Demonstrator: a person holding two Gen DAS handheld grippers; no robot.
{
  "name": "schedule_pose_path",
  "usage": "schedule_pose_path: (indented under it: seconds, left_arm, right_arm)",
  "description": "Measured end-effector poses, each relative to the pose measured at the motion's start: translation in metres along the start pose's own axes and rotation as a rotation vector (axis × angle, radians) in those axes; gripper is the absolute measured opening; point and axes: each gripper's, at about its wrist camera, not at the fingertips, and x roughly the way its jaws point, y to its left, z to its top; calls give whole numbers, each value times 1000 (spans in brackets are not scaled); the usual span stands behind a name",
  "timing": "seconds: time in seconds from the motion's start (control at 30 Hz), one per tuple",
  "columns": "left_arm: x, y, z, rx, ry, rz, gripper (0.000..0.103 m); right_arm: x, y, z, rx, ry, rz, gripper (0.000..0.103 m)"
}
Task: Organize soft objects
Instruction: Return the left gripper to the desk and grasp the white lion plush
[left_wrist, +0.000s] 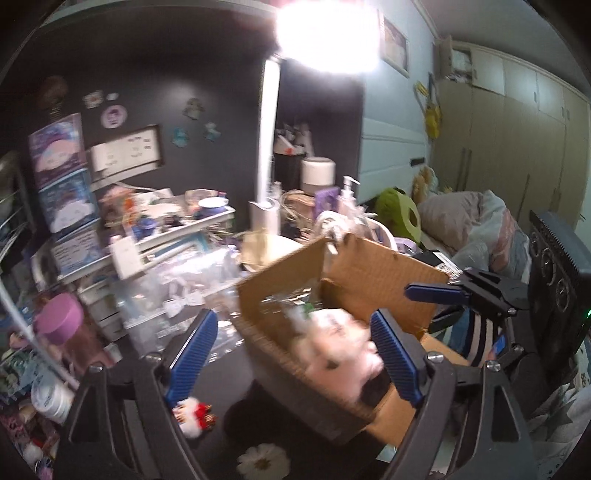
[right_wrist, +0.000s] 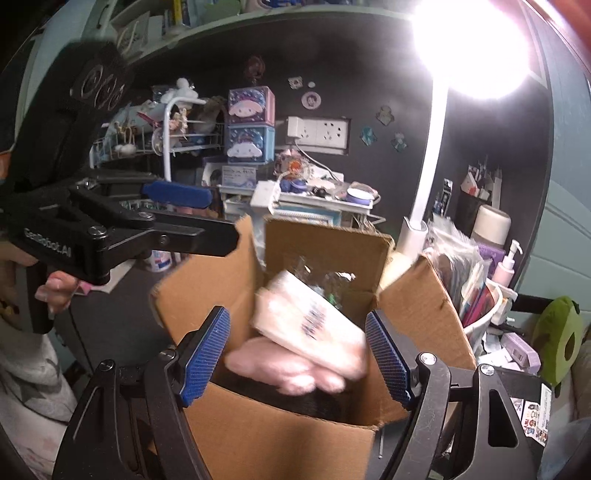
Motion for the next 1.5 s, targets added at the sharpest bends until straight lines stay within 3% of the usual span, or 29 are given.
schedule_pose_path:
  seconds: [0.1,0.3,0.53,0.63,0.77,0.9,1.03,1.17,1.27,1.5]
  left_arm:
    - [-20,24,-12,-35,-28,60,89]
    - [-50,73,-45,-106,-41,185,90]
    - [-56,124,-88,-172,14,269,90]
    - [-46,143,-107,-203,53,263,90]
    - [-27,157,-125,-227,100,222,90]
    - [-6,163,-135,-235,131,192,90]
    - [0,170,-134,-259,119,172,90]
    - [7,175,-136,-266,136,171,90]
    - [16,177,-139,-263,161,163,90]
    - [49,164,-138,-235,224,105,89]
  right_arm:
    - [-4,14,8,-7,-25,13,73]
    - [-3,63,25,-43,-75,98,73]
    - [27,124,33,-111,-29,189,73]
    - [46,145,27,-116,18,204,72]
    - [53,172,15,-215,-11,54,68]
    - [49,176,14,-227,-74,-13,68]
    - [45,185,23,-267,-104,17,68]
    - [59,196,21,-282,-30,87,68]
    - [82,194,5,-223,75,156,64]
    - [122,173,-36,-136,256,114,50]
